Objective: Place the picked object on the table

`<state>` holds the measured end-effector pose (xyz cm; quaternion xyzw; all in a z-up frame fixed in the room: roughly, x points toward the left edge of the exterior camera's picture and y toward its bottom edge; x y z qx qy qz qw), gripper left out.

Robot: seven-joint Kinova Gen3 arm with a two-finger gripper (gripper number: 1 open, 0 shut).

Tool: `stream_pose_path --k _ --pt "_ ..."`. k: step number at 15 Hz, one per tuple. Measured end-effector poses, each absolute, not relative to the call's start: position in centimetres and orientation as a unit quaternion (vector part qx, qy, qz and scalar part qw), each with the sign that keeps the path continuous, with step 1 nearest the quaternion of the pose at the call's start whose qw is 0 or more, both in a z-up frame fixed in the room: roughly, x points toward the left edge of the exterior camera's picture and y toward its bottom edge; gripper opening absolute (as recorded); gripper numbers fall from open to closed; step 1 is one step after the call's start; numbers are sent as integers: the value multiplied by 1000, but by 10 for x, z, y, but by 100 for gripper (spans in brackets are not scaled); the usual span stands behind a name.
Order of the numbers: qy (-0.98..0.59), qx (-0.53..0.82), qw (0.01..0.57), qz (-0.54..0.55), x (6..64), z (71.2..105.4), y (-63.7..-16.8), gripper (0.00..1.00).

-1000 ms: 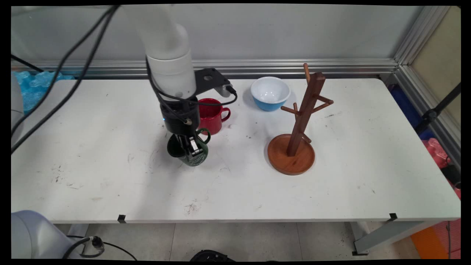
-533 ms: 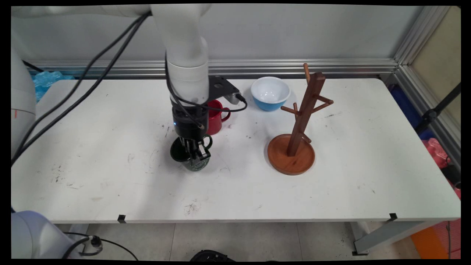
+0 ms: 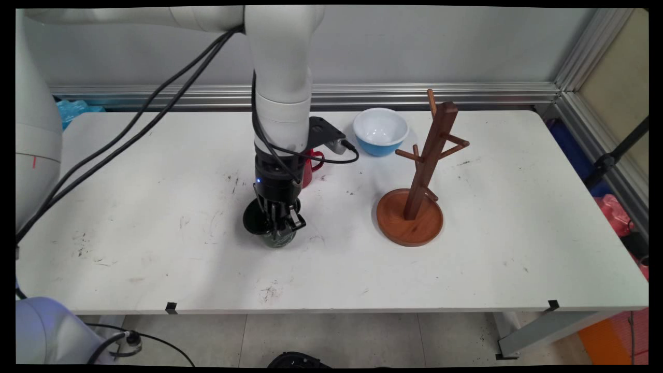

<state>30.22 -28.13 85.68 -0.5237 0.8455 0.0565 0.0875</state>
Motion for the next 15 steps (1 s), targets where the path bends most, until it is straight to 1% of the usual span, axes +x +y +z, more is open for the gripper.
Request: stream_pose_path --k 15 --pt "833 -538 115 66 290 837 -293 0"
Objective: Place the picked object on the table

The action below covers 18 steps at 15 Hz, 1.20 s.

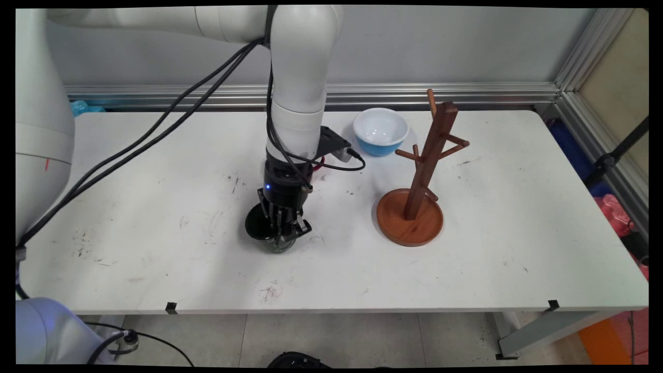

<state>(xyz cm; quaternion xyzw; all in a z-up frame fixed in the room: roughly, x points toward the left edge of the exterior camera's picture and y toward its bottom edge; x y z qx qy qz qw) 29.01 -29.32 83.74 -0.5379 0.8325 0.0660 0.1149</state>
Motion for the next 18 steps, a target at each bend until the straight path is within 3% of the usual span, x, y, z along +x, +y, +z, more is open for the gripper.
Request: stream_pose_path --k 15,16,18 --pt "826 -545 131 57 290 824 -304 0" --pt "826 -546 130 56 290 823 -304 100" --pt "825 -547 129 56 290 822 -305 100"
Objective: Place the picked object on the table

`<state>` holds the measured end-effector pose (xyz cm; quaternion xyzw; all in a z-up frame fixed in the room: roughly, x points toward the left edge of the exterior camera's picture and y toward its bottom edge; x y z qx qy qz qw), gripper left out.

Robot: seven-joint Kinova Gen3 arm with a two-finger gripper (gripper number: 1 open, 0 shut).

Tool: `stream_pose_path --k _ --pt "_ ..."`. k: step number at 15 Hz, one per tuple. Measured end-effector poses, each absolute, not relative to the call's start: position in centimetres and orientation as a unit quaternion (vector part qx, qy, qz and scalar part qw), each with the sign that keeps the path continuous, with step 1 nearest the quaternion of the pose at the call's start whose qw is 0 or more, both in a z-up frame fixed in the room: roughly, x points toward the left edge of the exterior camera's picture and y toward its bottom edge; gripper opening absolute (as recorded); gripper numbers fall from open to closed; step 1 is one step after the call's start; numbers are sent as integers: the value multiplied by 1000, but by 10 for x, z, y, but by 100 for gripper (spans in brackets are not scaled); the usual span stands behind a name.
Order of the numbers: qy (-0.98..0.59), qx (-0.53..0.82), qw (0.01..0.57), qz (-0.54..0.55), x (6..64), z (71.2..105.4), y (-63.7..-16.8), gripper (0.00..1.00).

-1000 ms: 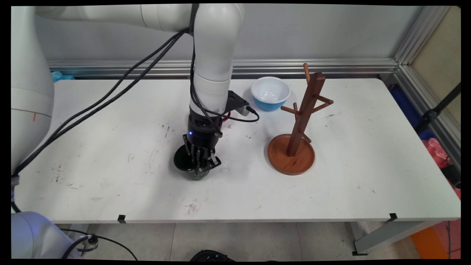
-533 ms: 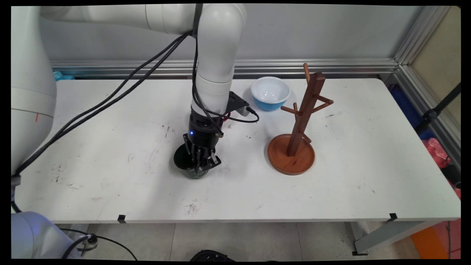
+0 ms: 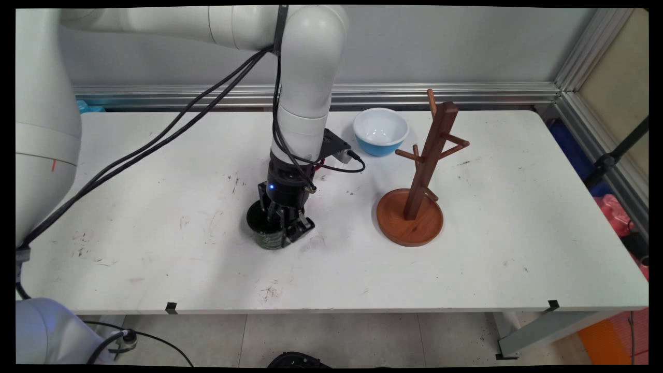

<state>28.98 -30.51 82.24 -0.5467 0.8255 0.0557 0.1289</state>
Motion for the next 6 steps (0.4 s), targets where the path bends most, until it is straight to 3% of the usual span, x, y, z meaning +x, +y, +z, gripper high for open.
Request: stream_pose_path --k 6 --pt "830 -544 115 50 287 823 -309 100"
